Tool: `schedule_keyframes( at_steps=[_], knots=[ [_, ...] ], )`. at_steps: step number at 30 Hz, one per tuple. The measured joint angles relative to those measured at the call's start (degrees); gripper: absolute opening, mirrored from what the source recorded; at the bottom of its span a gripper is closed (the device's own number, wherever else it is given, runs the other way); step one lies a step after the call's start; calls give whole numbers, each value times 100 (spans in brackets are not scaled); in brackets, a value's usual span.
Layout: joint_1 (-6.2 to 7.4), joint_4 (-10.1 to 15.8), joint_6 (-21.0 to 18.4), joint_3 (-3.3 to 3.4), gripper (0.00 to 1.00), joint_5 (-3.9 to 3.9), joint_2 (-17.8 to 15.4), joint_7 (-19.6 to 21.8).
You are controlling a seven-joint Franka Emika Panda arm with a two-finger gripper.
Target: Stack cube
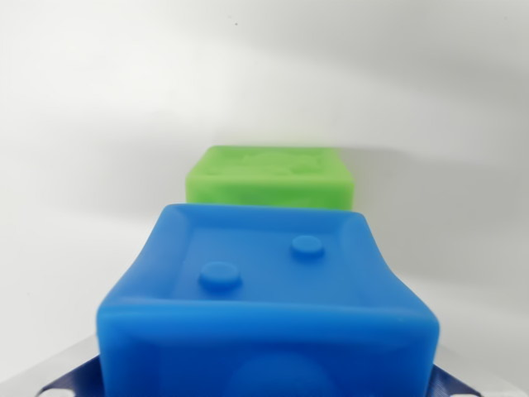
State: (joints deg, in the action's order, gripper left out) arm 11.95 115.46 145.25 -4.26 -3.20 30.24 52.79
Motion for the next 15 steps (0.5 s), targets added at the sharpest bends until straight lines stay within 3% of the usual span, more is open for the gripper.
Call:
schedule_keyframes(
  at_steps=[15],
  knots=[
    [37,-29,172,42,0,0,195,0]
  ],
)
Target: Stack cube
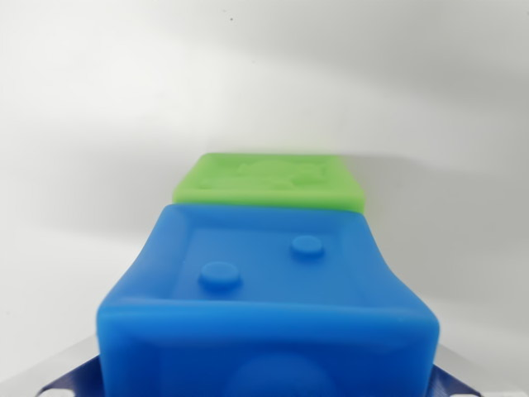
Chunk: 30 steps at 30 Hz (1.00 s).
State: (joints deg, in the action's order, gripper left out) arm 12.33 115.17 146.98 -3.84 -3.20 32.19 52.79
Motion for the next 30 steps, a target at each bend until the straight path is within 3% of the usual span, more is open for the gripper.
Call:
schedule_keyframes(
  at_steps=[4,5,30],
  knots=[
    [5,-8,9,5,0,0,11,0],
    [6,-8,10,6,100,0,11,0],
    [8,-11,16,9,100,0,23,0]
  ],
)
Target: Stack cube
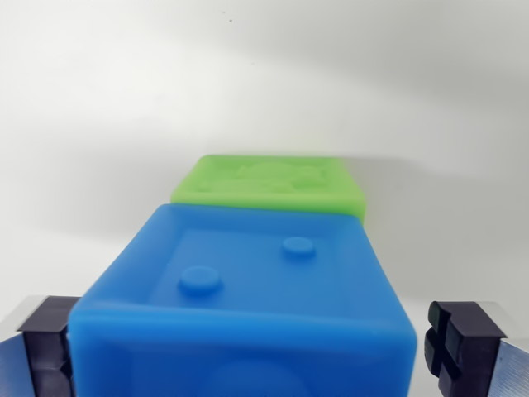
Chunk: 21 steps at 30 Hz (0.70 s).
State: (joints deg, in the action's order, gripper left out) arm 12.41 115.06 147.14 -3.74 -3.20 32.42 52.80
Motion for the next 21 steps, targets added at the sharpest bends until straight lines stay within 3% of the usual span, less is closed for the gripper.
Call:
schedule_keyframes(
  at_steps=[13,21],
  knots=[
    [0,0,-10,0,100,0,-10,0],
    [-2,22,-139,-3,100,2,-185,-1]
  ],
)
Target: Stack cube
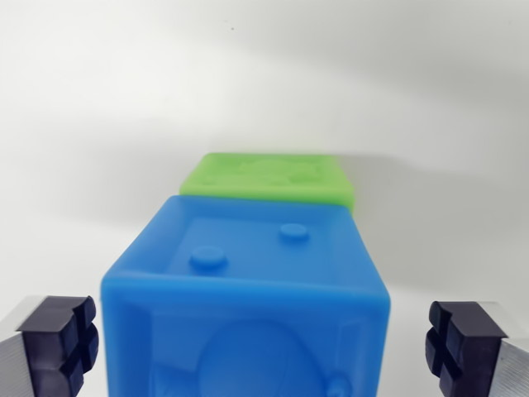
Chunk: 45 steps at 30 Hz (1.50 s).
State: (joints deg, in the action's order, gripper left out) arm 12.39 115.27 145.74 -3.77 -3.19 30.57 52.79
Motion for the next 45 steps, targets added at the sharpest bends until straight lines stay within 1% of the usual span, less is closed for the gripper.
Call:
schedule_keyframes(
  at_steps=[10,26,34,45],
  knots=[
    [-15,30,-274,-22,100,19,-305,-8],
    [-35,12,-939,-56,100,86,-961,-43],
    [-36,-87,-1364,-58,100,136,-1297,-79],
    [-36,-323,-1981,-58,100,173,-1673,-112]
  ],
)
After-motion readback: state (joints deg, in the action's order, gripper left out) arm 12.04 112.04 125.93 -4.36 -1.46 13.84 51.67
